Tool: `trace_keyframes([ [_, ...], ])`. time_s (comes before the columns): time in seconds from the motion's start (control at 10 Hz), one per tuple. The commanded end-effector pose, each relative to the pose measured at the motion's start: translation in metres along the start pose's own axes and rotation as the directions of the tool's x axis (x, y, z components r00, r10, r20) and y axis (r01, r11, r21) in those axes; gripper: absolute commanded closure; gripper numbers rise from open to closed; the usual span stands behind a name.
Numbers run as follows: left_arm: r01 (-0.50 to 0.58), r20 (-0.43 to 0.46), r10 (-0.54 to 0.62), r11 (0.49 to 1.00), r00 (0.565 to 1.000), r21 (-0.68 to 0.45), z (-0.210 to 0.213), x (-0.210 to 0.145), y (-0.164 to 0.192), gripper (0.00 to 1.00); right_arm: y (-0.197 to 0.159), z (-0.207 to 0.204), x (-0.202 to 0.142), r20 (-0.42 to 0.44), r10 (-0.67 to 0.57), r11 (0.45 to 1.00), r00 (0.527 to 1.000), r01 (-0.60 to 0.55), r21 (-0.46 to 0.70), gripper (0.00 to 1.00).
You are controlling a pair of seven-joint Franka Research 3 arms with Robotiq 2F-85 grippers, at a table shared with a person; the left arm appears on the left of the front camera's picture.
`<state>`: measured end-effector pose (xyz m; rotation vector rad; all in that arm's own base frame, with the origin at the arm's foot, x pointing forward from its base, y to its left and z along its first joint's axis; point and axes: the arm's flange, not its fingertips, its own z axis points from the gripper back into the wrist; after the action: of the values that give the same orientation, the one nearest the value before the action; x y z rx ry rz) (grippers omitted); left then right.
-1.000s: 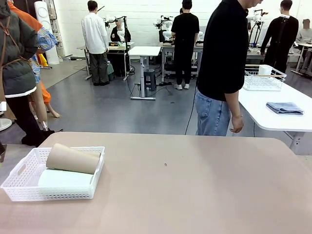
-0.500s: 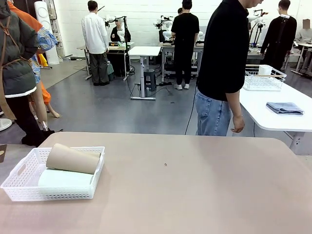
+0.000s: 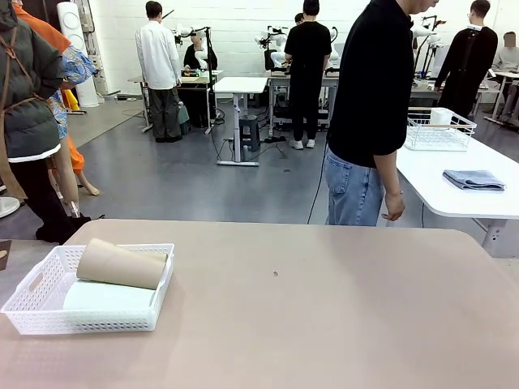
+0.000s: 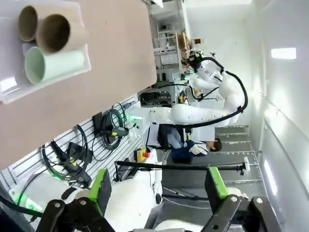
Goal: Clean and organize the cups into the basket.
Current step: Move the Organizing basket back to the left side of the table.
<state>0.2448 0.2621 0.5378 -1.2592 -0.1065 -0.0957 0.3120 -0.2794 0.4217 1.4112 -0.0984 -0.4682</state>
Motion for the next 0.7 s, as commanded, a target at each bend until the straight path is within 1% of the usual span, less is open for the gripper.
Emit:
trace_keyframes([
  [0.0, 0.008, 0.01, -0.008, 1.0, 1.0, 0.004, 0.043, 0.009, 0.029, 0.0, 0.001, -0.001, -0.004, -0.004, -0.001, 1.0, 1.0, 0.001, 0.008, 0.0],
  [0.2, 0.025, 0.054, -0.026, 0.999, 0.998, 0.021, 0.064, -0.001, 0.032, 0.0, 0.001, -0.001, -0.004, -0.004, -0.001, 1.0, 1.0, 0.001, 0.008, 0.0],
  [0.4, 0.061, 0.104, -0.068, 0.996, 0.992, 0.063, 0.08, -0.013, 0.016, 0.0, 0.001, -0.001, -0.004, -0.004, -0.001, 1.0, 1.0, 0.001, 0.008, 0.0],
  [0.6, 0.086, 0.126, -0.099, 0.991, 0.987, 0.102, 0.087, -0.024, 0.001, 0.0, 0.001, -0.001, -0.004, -0.004, -0.001, 1.0, 1.0, 0.001, 0.008, 0.0],
])
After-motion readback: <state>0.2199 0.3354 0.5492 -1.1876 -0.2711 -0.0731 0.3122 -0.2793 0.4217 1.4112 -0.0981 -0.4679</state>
